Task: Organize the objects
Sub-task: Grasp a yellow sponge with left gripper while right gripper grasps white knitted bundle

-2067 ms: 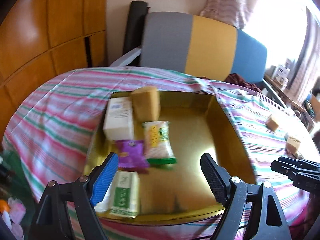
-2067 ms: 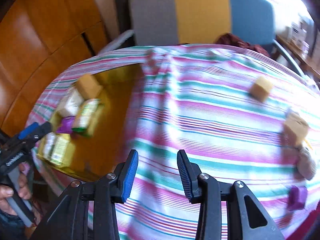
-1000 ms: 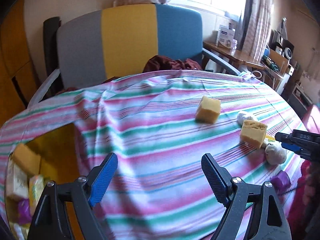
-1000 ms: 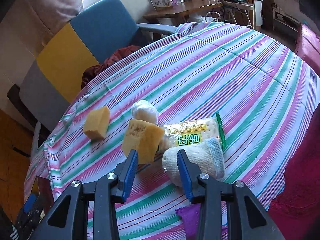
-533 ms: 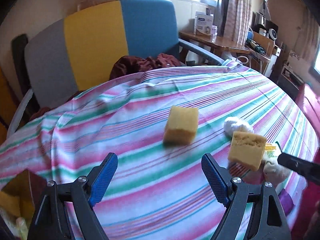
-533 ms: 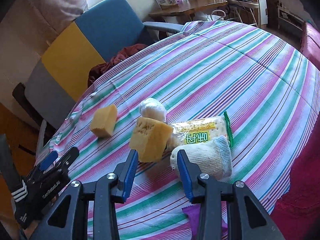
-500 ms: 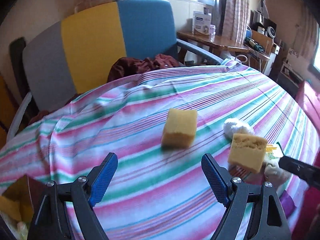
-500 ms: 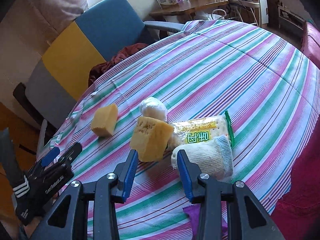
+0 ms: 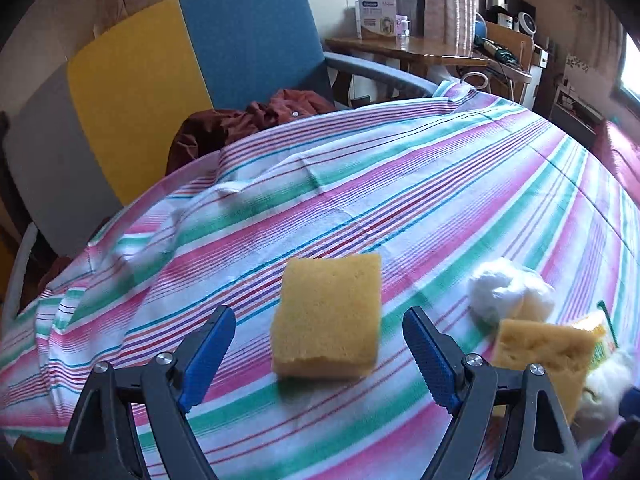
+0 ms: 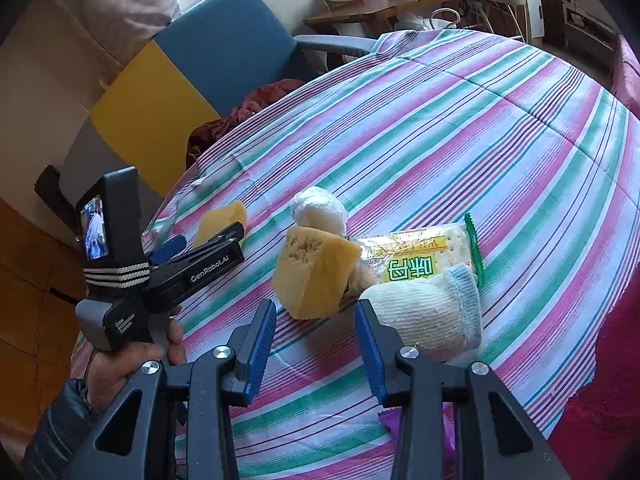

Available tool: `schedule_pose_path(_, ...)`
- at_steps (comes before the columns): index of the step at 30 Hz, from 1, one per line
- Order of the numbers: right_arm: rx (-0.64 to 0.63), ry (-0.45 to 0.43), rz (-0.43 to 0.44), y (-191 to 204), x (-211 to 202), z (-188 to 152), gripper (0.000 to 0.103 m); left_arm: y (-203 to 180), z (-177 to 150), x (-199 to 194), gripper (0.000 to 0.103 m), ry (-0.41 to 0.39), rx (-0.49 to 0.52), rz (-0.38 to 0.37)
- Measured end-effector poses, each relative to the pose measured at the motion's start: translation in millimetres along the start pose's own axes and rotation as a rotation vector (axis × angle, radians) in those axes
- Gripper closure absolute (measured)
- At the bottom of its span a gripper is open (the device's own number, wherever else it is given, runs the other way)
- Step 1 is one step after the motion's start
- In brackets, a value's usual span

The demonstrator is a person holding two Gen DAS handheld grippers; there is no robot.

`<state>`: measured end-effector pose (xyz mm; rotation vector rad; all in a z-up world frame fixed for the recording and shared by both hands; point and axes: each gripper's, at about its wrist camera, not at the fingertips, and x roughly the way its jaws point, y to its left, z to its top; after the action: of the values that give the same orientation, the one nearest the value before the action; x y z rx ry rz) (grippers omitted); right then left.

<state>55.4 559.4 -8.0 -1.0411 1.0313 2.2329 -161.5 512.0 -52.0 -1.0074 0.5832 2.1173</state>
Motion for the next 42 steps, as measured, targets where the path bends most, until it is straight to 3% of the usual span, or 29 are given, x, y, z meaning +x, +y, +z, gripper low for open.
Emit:
schedule_pose_path(2, 0.003, -0.001, -0.001, -0.7, 0.3, 0.4, 0.062, 4.5, 1.9, 9.4, 0.022, 0.011, -0.042, -0.017)
schedule_pose_path(3, 0.004, 0.000, 0.000, -0.9, 0.6, 0.5, 0.062, 5.8, 1.8, 13.7, 0.034, 0.024, -0.057, -0.027)
schedule_pose_path(5, 0.003, 0.000, -0.004, -0.5, 1.6, 0.8, 0.062, 7.6, -1.1, 24.7, 0.046, 0.077, -0.075, -0.054)
schedule_pose_path(8, -0.005, -0.005, -0.001, 0.7, 0.9, 0.6, 0.062, 6.8, -7.2, 21.6, 0.048, 0.064, -0.063, -0.050)
schedule_pose_path(13, -0.014, -0.022, 0.005, 2.3, -3.5, 0.8, 0.062, 19.9, -25.9, 6.3, 0.050, 0.081, -0.131, -0.046)
schedule_pose_path(23, 0.026, -0.005, 0.009, -6.1, -1.8, -0.3, 0.062, 44.4, -115.3, -60.9, 0.049, 0.065, -0.218, 0.005)
schedule_pose_path(30, 0.183, -0.168, 0.012, -37.4, -33.4, 10.1, 0.062, 44.7, -169.6, -101.7, 0.049, 0.023, -0.226, 0.025)
schedule_pose_path(35, 0.310, -0.207, -0.032, -65.2, -40.4, 12.8, 0.062, 45.2, -194.0, -117.2, 0.049, -0.007, -0.207, 0.034)
schedule_pose_path(42, 0.381, -0.097, -0.088, -78.3, -9.6, 11.5, 0.060, 47.2, -197.3, -116.3, 0.048, -0.022, -0.203, 0.027)
